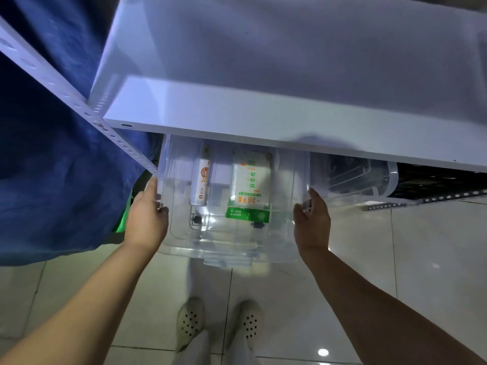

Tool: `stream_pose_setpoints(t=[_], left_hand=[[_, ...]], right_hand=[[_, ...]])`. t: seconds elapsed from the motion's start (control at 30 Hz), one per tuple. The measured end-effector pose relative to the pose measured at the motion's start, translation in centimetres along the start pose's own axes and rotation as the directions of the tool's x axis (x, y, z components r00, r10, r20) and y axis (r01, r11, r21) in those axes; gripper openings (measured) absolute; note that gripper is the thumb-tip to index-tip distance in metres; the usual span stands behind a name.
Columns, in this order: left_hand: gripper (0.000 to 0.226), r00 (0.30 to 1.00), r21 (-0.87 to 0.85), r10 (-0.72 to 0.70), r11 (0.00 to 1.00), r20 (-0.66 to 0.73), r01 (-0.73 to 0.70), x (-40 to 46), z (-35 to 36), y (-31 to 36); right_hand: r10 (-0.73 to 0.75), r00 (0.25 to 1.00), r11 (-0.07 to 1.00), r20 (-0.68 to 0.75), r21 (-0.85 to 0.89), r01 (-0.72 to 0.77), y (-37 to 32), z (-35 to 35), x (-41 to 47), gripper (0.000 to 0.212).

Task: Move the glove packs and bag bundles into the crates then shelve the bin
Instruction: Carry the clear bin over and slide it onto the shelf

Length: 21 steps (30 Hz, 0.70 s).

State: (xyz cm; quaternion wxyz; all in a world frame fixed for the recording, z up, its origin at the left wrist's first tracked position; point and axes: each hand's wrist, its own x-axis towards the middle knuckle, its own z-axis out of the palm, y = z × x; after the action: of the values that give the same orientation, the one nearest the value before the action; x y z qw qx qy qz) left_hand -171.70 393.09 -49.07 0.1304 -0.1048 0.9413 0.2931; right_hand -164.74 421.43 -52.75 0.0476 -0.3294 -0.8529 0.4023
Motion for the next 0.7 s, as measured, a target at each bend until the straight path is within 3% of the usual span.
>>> stream_pose_setpoints(t=[0.3, 0.4, 0.57, 0.7], left_hand=[[0.067, 1.000, 0.035, 0.015, 0.999, -0.013, -0.014, 0.3, 0.9, -0.1], [0.071, 1.000, 0.122, -0.004, 0.993, -0.003, 0.005, -0.3, 0.9, 0.2], [0.067, 0.984, 0.295, 0.172, 0.943, -0.043, -0.152, -2.8, 1.1, 2.7], [0.063, 0.955, 0.285, 0.292, 0.912, 0.058, -0.296, -4.9, 2.6, 5.9]], right_hand=[[-0.075, 0.997, 0.996, 0.006, -0.054, 0.075, 0.9, 0.6, 0.5, 0.050], [-0.076, 0.997, 0.992, 0.015, -0.101, 0.077, 1.1, -0.4, 0.3, 0.045], [-0.035, 0.953, 0.997, -0.300, -0.081, 0.011, 1.4, -4.6, 0.6, 0.024], [0.011, 0.830, 0.998, -0.557, -0.048, -0.045, 1.6, -8.0, 3.0, 0.038]])
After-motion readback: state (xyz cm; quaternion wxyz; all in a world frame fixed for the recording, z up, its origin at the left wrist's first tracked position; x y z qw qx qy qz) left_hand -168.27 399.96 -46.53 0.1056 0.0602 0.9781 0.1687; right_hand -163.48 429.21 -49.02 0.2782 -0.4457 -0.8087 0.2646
